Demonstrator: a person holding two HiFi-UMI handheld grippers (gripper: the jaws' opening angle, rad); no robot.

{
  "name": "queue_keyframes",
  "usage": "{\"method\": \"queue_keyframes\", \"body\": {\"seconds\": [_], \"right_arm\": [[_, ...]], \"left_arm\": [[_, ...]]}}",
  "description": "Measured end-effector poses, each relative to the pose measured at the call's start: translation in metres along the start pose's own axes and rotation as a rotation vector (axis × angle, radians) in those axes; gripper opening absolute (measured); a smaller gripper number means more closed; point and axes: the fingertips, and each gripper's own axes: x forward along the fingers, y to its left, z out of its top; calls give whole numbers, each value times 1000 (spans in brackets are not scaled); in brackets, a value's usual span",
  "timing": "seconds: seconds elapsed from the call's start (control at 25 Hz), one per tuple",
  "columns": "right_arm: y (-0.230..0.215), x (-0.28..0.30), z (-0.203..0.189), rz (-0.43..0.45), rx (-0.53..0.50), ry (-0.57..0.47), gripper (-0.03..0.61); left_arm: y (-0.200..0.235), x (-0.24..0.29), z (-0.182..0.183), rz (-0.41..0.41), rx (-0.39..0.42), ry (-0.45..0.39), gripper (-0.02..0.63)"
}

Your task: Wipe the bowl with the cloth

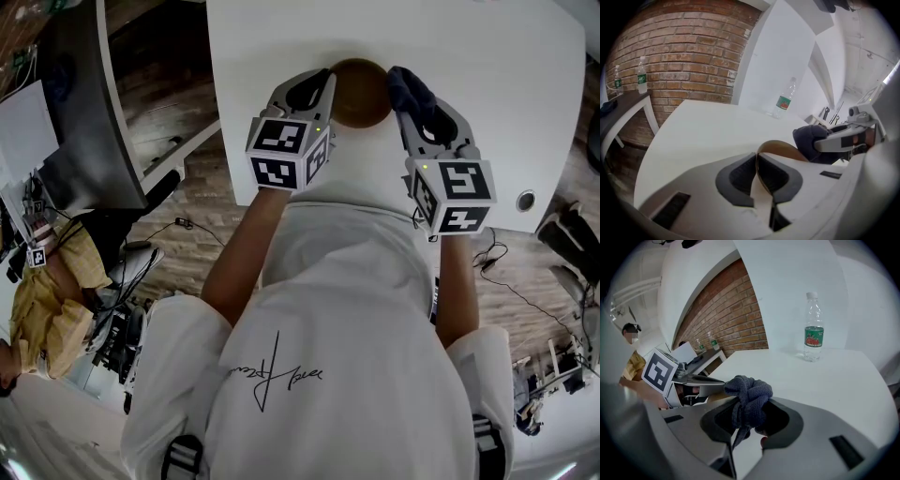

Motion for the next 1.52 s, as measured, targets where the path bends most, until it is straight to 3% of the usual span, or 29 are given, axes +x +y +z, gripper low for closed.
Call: {"method": "queue_keyframes", "body": {"seconds": [1.16,1.36,1.52], "right_arm": [[5,13,10,5,-153,39,104],[9,16,15,10,-207,69,104],[10,22,20,10,-233,72,104]], "left_arm": [[3,1,-5,-20,23,-10,15],[4,-1,-4,-31,-27,-14,12],[7,0,-2,-31,-22,-17,14]]}}
